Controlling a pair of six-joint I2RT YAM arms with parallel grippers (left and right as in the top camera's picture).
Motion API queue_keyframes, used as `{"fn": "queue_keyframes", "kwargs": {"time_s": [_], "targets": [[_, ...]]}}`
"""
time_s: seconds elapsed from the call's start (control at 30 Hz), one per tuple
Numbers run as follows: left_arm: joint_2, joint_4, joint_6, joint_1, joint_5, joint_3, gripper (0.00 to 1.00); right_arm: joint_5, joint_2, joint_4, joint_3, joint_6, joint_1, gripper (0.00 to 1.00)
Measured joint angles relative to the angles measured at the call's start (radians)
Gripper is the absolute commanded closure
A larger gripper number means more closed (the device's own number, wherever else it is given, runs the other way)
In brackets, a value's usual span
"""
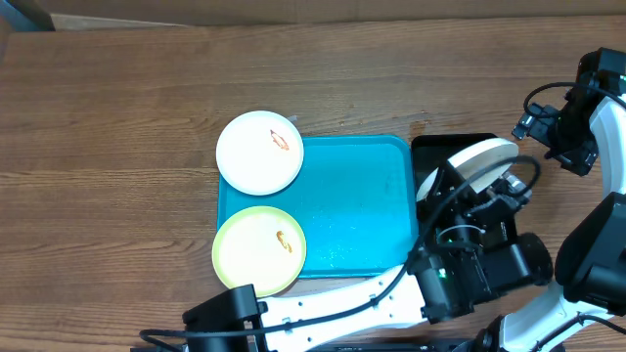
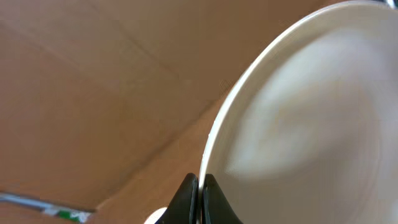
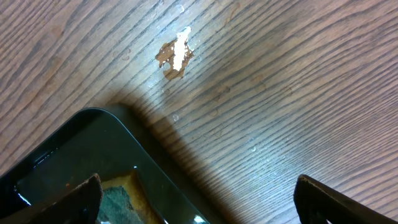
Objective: Clean dirty plates on tray and stack at the side
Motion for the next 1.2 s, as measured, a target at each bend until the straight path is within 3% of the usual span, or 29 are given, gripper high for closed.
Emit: {"fn": "queue_keyframes", "kwargs": {"time_s": [0.37, 0.7, 0.93, 1.07, 1.2], "targets": [[0.000, 0.048, 0.088, -0.008, -0.071, 0.000, 0.96, 0.000, 0.000, 0.000, 0.000, 0.000, 0.000, 0.00], [0.000, -0.010, 0.026, 0.011, -0.046, 0.002, 0.96, 0.000, 0.000, 0.001, 0.000, 0.000, 0.000, 0.00], [0.000, -0.251, -0.199, 0.061, 0.179, 0.009, 0.96, 0.000, 0.000, 0.001, 0.000, 0.000, 0.000, 0.00], [0.000, -0.352, -0.377, 0.152, 0.421, 0.009, 0.96, 0.000, 0.000, 0.001, 0.000, 0.000, 0.000, 0.00], [0.000, -0.364, -0.468, 0.291, 0.684, 0.009, 0.96, 0.000, 0.000, 0.000, 0.000, 0.000, 0.000, 0.00]]}}
